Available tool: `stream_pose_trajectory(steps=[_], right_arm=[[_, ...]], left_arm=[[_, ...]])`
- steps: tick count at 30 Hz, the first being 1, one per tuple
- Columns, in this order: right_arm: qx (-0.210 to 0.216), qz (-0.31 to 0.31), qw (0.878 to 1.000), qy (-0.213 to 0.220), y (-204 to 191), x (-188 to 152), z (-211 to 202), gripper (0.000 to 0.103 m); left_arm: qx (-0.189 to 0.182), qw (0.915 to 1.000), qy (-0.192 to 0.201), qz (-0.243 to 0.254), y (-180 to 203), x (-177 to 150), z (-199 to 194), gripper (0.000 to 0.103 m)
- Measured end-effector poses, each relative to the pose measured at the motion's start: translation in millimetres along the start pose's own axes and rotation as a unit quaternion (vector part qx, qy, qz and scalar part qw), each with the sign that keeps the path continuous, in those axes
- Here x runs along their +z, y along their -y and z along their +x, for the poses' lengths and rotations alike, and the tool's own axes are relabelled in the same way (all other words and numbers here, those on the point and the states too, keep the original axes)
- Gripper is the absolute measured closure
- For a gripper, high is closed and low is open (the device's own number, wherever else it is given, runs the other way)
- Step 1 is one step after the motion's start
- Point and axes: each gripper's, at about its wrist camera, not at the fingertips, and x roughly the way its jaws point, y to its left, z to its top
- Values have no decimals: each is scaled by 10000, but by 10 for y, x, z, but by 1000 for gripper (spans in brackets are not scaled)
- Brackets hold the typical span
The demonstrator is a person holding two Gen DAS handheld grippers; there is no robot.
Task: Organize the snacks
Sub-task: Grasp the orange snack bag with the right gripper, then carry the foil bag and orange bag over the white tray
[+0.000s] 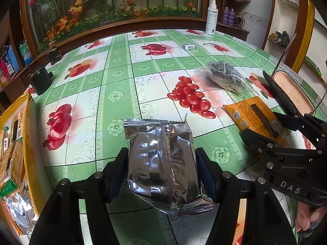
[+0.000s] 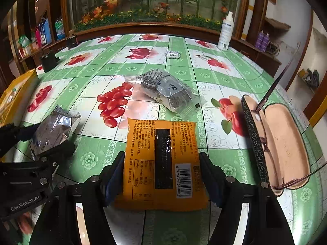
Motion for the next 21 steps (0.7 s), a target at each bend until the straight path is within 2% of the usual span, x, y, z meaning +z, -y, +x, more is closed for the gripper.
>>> stream_pose_trajectory(steps=[3, 7, 21], right_arm=[[154, 216, 9996, -36, 56, -1, 16, 29], [127, 221, 9997, -44, 38, -7, 22, 28], [78, 229, 9997, -78, 11, 5, 33, 26]], left_arm=[[16, 10000, 0, 1, -7, -2, 0, 37], [59, 10000, -20, -36, -11, -2, 14, 32], [104, 9999, -37, -57, -22, 4, 23, 26]])
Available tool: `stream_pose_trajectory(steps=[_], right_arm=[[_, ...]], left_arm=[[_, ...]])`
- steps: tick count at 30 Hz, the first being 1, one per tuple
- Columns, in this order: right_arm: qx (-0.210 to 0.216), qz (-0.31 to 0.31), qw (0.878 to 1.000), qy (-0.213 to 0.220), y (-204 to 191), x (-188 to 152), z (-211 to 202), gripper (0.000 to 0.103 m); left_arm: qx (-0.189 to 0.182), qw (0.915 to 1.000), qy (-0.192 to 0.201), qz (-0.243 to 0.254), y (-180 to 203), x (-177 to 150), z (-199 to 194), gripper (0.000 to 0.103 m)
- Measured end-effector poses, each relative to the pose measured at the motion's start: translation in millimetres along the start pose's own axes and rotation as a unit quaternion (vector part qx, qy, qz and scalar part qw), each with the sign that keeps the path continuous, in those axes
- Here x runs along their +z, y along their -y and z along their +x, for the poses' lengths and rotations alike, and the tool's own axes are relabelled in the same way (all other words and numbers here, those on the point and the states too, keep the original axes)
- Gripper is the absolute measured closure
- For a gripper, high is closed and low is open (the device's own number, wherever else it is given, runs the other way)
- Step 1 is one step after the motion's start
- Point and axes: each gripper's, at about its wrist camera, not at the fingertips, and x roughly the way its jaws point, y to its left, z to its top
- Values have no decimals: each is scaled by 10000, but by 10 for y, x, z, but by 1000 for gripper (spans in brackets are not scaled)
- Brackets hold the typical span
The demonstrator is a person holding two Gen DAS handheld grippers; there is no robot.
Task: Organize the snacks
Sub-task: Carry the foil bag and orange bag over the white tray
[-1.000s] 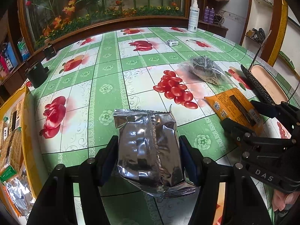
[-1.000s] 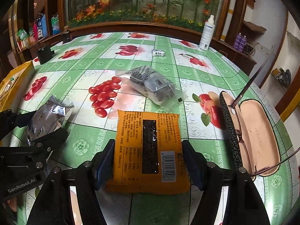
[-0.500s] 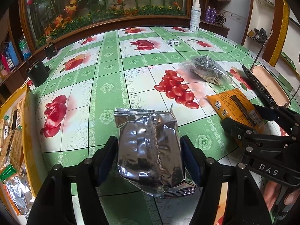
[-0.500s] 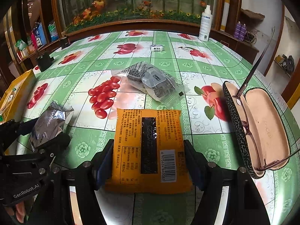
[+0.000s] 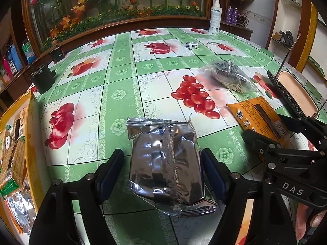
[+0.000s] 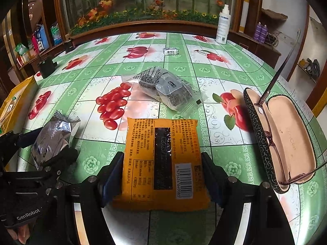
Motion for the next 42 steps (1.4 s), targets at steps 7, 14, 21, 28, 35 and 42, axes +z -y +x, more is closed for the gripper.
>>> stream_pose_trajectory(steps=[7, 14, 21, 28, 35, 42], right_arm=[[71, -52, 9999, 58, -34, -22, -37, 30], [122, -24, 9994, 338, -60, -20, -156, 30], [318, 78, 9977, 602, -42, 8, -278, 30], [397, 12, 9963, 768, -108, 17, -351, 30], [650, 135, 9941, 852, -273, 75, -429, 30], [1001, 9, 9906, 936, -758, 188, -516, 30]], left_arm=[[-39, 9999, 82, 138, 60, -9, -41, 45], [-120, 9998, 122, 85, 49, -6, -62, 45], [-217, 9984, 504, -145, -56, 32, -266, 45], [-179, 9965, 779, -234, -145, 86, -434, 45], [-16, 9930, 1052, -529, -419, 171, -647, 45], [398, 9877, 1236, -877, -844, 199, -849, 45]])
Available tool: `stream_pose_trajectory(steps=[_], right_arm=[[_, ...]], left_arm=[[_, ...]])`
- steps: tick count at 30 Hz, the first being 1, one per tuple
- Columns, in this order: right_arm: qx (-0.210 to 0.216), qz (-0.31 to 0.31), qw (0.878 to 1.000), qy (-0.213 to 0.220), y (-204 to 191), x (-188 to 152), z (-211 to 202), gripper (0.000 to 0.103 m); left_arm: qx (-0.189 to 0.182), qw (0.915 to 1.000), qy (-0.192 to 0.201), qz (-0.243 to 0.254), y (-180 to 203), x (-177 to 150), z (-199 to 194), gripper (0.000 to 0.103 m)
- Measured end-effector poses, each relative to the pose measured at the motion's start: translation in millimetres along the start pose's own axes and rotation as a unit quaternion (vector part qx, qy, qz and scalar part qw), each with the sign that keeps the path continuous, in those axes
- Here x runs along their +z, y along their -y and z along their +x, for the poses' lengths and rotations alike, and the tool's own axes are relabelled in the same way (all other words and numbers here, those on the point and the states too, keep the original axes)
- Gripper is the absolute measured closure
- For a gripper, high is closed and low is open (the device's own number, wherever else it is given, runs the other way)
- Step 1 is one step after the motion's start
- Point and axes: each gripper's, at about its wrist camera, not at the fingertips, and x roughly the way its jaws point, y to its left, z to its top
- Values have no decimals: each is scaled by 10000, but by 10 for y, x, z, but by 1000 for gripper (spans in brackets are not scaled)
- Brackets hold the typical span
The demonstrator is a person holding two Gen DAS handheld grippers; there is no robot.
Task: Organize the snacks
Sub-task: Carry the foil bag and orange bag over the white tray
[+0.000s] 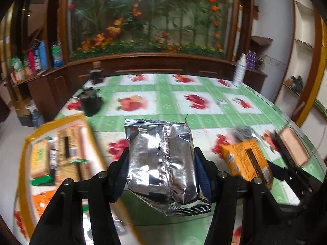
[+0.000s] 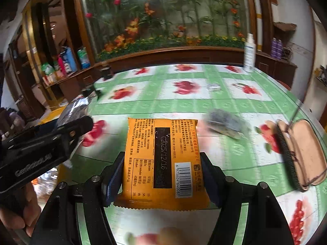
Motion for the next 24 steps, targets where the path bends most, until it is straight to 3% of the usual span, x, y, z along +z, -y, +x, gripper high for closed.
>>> stream_pose_trajectory(steps=[12, 19, 24], right_arm=[[688, -682, 9952, -113, -939, 11, 125, 29], [1127, -1188, 9864, -146, -1457, -46, 130, 29], [1380, -1532, 9782, -234, -1777, -174, 161, 29]], left_arm=[[702, 9946, -27, -758, -916, 88, -14, 44], [1440, 9818, -287, -1203, -1557, 51, 80, 44], [1624, 9754, -445, -1419, -1850, -16, 105, 44]])
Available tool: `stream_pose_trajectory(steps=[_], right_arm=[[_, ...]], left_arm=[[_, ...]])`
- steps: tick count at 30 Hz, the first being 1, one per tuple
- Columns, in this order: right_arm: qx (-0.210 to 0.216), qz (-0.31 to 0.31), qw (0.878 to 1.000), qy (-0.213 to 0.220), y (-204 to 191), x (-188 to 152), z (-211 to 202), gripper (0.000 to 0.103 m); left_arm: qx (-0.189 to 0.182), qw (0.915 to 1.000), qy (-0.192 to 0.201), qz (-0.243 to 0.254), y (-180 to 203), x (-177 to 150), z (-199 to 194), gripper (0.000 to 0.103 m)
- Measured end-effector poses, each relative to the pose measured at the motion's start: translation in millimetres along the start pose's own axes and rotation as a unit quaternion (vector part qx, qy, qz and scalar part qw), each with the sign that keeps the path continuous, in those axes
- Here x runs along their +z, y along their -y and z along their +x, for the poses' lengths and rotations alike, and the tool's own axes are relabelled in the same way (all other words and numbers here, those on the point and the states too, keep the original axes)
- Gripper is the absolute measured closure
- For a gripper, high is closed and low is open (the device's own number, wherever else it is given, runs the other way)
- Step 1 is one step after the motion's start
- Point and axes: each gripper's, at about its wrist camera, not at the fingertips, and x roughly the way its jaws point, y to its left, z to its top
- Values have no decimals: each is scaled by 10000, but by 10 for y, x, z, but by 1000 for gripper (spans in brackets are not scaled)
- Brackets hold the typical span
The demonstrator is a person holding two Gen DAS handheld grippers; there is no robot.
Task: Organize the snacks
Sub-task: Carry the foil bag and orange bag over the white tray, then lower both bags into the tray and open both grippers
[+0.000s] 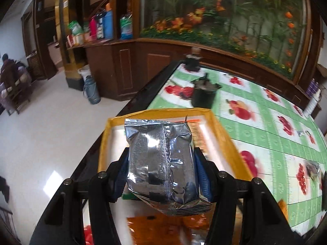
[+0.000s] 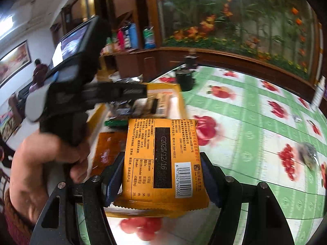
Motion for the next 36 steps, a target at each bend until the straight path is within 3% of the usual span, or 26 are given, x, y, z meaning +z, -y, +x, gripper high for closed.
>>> stream_pose_trajectory(steps=[10, 24, 28, 31, 36], right_arm=[[156, -433, 9989, -113, -323, -34, 240, 29], [201, -494, 9985, -153, -334, -111, 294, 29], [231, -545, 9981, -149, -347, -126, 274, 28], [222, -604, 9978, -145, -357, -130, 260, 28], [262, -651, 9975, -49, -370, -133, 195, 28]], left_arm=[[301, 9989, -364, -8, -85, -39, 177, 44], [469, 9978, -472, 17, -87, -61, 237, 44], [472, 9978, -455, 36, -85, -60, 232, 42], [437, 9983, -378, 39, -75, -46, 211, 30], [410, 9989, -232, -14, -83, -24, 138, 29]])
